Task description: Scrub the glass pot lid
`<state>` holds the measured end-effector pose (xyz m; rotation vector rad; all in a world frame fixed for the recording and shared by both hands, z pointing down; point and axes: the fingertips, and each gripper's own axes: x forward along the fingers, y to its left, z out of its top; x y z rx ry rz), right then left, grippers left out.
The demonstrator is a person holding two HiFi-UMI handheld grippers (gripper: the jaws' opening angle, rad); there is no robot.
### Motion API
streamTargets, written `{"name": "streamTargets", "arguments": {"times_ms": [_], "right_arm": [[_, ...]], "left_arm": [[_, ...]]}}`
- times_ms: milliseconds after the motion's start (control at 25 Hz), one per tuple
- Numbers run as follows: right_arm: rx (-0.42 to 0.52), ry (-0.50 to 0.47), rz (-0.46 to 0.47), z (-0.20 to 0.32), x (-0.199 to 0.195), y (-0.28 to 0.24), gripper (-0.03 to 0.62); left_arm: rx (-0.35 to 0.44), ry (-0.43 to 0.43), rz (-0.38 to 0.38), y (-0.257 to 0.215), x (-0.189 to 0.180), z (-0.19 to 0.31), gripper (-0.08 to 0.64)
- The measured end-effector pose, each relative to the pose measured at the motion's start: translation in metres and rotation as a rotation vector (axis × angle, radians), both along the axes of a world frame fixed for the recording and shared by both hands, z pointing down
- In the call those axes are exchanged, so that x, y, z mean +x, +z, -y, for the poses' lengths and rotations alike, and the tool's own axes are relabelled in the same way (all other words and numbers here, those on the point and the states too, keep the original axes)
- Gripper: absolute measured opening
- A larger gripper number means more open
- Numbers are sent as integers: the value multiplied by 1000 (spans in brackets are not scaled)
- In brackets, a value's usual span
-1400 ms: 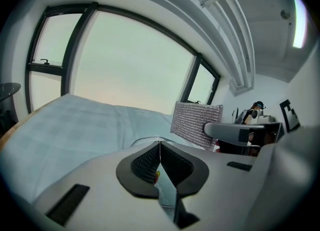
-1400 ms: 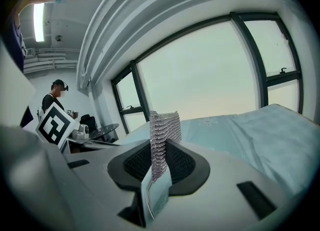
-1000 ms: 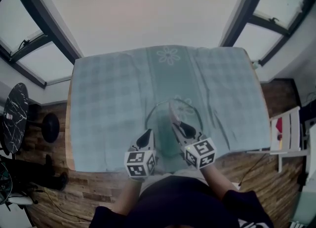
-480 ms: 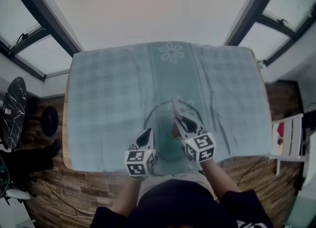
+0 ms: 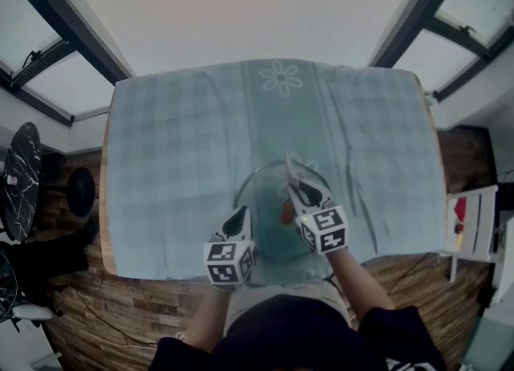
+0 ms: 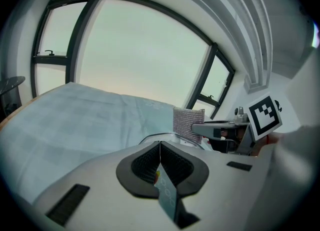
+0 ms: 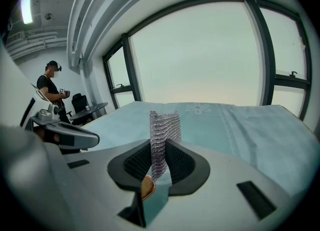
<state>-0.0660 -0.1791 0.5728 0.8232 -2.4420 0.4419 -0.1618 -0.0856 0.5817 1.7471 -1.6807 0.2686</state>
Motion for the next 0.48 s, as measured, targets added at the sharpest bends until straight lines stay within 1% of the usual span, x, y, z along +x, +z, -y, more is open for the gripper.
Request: {"name": "streamTargets", "arguments": {"times_ms": [240, 480], "right_arm": [[-9, 0, -57, 7, -1, 19, 78], [-13, -24, -106, 8, -7, 29, 78]], "left_arm": [[-13, -7, -4, 7, -3, 1, 3], [-32, -18, -15, 11, -11, -2, 3]]}}
